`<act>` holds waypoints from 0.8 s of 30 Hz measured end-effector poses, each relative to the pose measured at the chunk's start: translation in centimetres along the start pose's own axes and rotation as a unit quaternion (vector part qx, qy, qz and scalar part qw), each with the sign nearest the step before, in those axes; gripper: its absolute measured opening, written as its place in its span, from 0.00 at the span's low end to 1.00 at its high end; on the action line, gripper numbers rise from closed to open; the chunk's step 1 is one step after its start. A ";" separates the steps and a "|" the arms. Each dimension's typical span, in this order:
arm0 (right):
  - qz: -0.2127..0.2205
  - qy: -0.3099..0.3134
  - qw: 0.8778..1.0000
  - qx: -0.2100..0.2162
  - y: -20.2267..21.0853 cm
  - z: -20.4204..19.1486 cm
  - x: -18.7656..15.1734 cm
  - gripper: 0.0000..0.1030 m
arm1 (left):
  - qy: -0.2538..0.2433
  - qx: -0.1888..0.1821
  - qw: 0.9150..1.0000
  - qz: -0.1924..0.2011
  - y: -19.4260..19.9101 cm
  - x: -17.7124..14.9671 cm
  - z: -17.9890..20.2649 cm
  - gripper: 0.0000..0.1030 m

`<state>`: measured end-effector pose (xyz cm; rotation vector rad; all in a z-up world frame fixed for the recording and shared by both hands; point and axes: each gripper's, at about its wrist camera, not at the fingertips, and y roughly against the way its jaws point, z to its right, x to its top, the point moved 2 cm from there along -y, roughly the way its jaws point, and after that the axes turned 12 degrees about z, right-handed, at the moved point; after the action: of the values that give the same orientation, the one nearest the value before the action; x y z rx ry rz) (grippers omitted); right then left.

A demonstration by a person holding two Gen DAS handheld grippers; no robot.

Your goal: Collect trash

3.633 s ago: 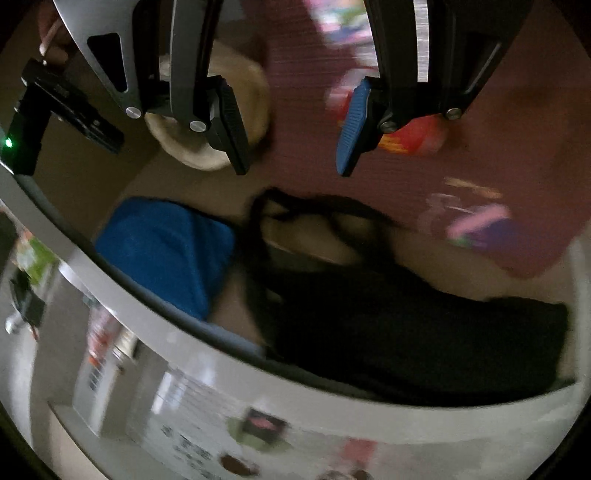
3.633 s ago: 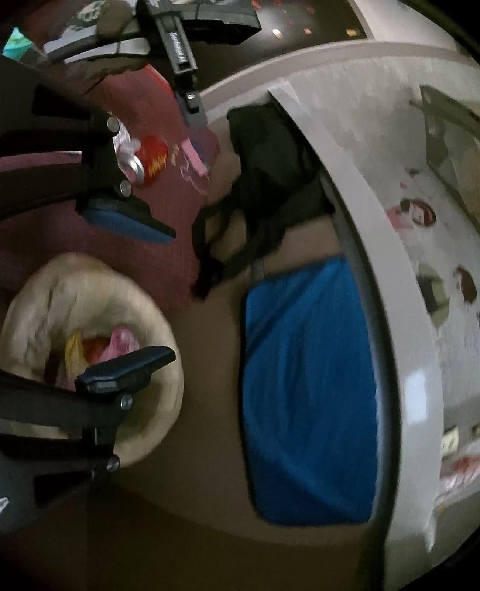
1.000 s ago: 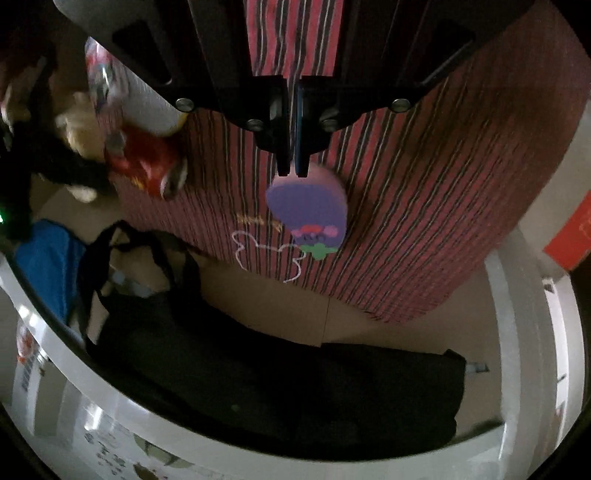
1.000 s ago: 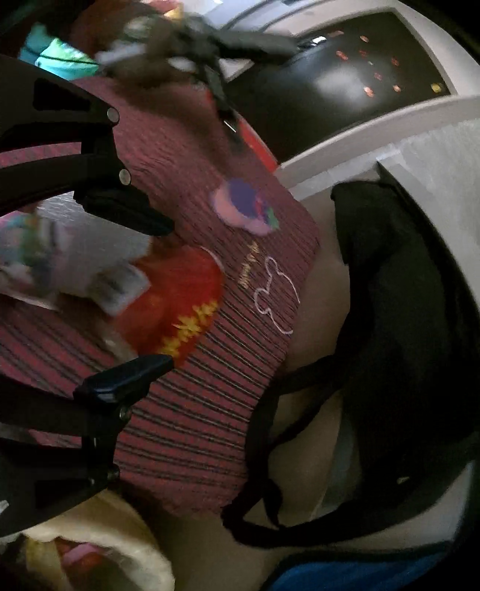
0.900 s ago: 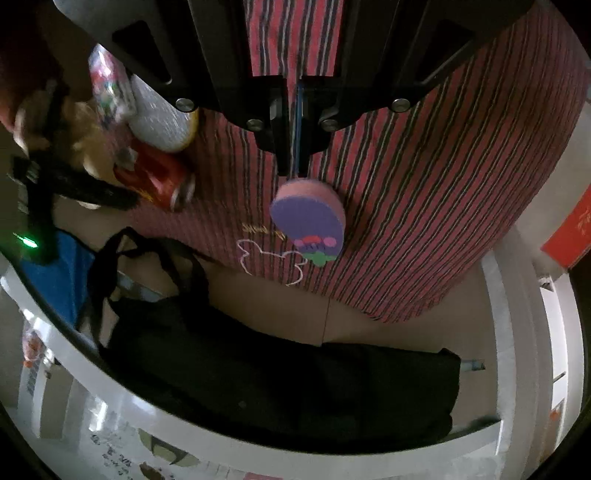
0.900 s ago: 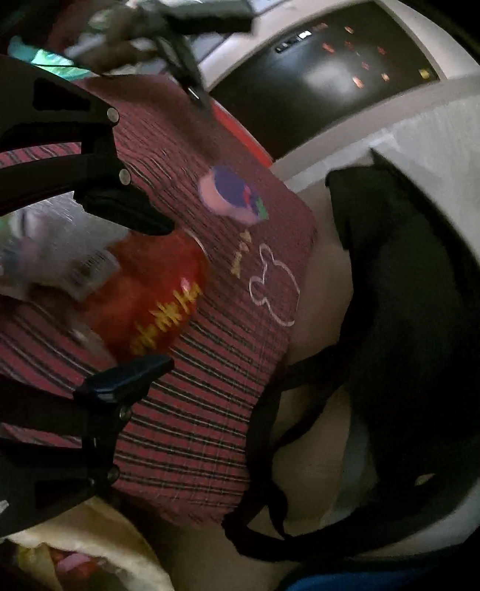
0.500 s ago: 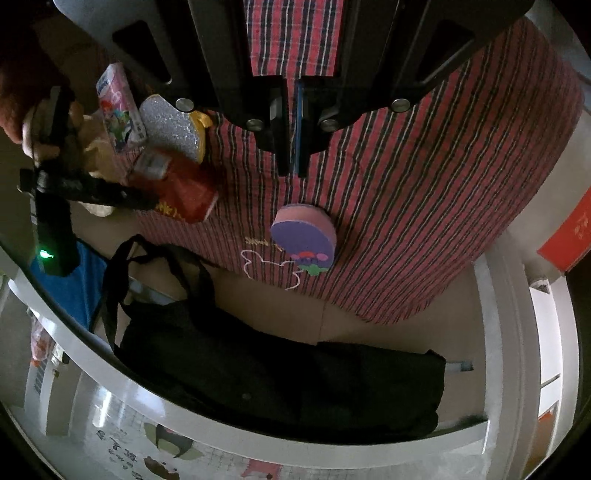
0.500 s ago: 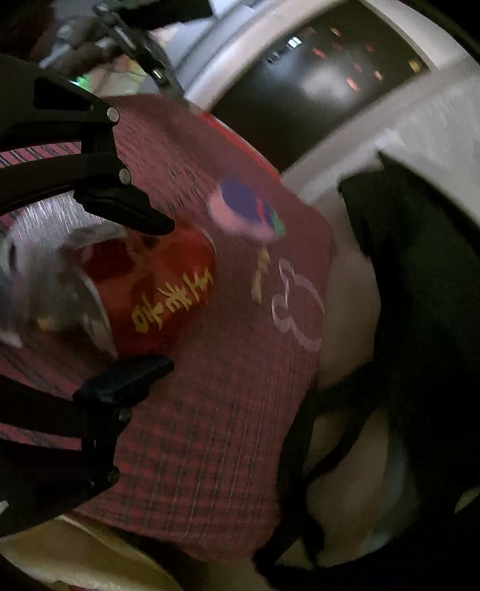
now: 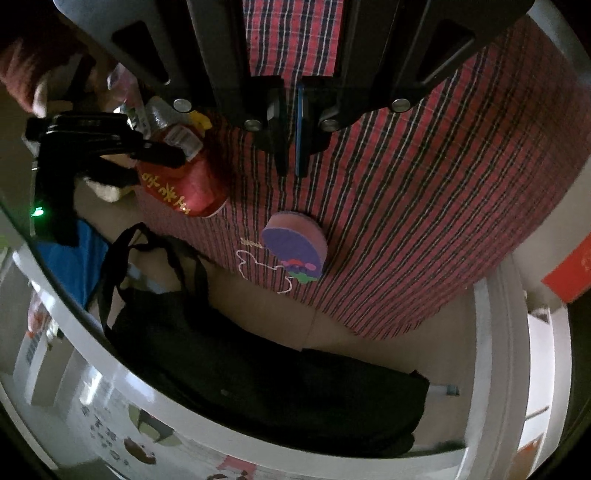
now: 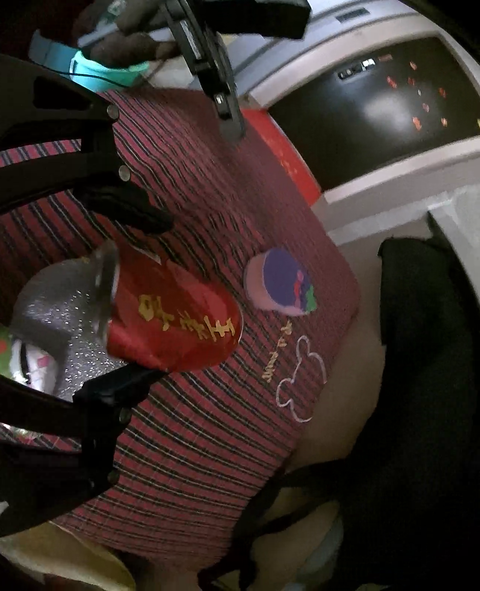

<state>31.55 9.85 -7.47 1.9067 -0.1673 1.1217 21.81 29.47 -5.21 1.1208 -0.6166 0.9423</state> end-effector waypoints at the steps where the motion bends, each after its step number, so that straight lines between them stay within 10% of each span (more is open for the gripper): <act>1: -0.004 -0.006 1.000 -0.005 -0.6 0.1 -0.1 0.65 | 0.005 -0.002 1.000 0.000 0.0 0.0 -0.2 0.06; 14: 0.023 -0.046 0.998 -0.021 -0.6 2.3 1.1 0.60 | 0.097 -0.032 0.995 -0.014 -5.5 1.9 -2.2 0.52; 24: 0.073 -0.050 0.995 -0.046 5.0 5.6 1.4 0.60 | 0.080 0.044 0.995 -0.034 -16.3 5.3 -0.2 0.59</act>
<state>33.43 3.13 -4.36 1.8933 -0.4131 1.0940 38.60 29.09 -8.60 1.1239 -0.4076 0.9968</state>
